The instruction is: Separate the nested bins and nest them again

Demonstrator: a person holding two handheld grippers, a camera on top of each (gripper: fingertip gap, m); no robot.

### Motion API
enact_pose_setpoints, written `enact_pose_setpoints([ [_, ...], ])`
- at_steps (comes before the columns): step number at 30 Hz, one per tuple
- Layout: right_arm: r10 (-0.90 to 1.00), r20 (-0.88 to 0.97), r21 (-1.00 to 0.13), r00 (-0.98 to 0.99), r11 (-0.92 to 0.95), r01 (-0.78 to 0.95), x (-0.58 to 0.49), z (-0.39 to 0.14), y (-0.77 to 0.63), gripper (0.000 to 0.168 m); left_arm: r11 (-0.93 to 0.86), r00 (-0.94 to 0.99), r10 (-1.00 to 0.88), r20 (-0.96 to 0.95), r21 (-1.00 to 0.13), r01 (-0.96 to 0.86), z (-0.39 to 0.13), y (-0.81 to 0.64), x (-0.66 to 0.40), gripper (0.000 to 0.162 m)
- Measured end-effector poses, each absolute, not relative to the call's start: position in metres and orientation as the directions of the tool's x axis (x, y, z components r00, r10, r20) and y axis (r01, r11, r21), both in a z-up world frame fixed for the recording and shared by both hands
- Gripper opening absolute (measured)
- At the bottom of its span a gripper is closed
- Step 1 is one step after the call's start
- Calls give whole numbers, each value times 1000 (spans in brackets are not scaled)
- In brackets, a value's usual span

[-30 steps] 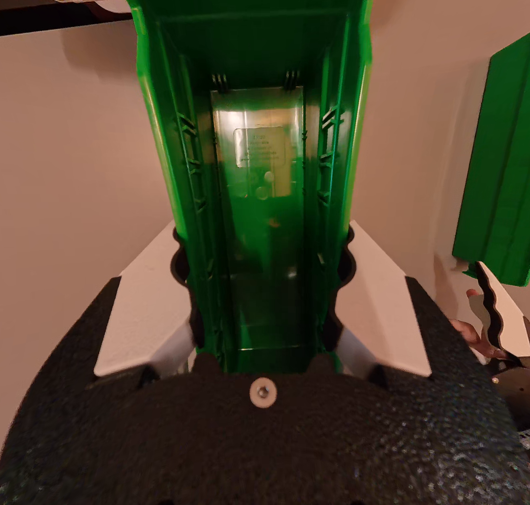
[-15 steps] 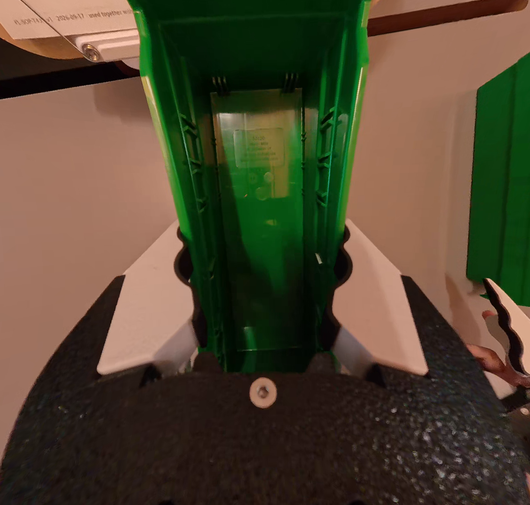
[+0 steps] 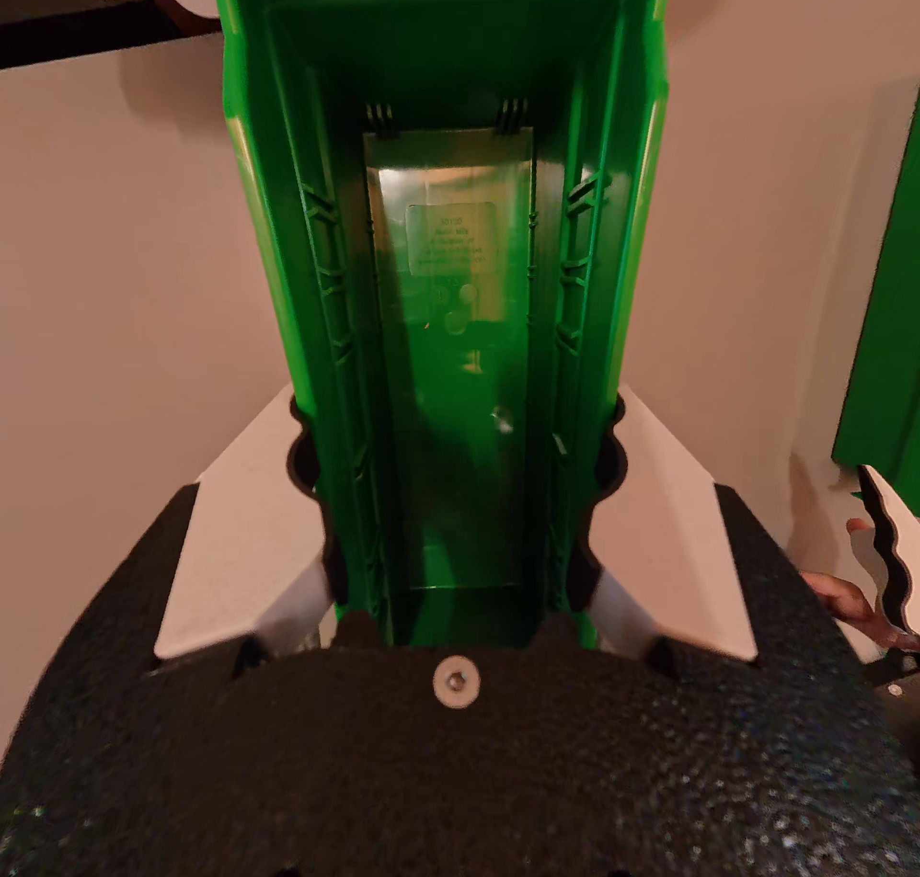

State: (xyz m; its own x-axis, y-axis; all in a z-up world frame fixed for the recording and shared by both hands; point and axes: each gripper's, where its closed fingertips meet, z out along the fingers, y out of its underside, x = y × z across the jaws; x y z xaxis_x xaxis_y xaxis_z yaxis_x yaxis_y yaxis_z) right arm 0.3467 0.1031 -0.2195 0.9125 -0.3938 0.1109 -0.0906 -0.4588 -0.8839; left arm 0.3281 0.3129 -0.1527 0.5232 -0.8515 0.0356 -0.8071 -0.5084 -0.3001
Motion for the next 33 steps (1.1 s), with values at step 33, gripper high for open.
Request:
enact_pose_setpoints([
  [33, -376, 204, -874, 904, -485, -4, 334, -213, 114, 121, -324, 222, -944, 243, -803, -500, -53, 333, 275, 92],
])
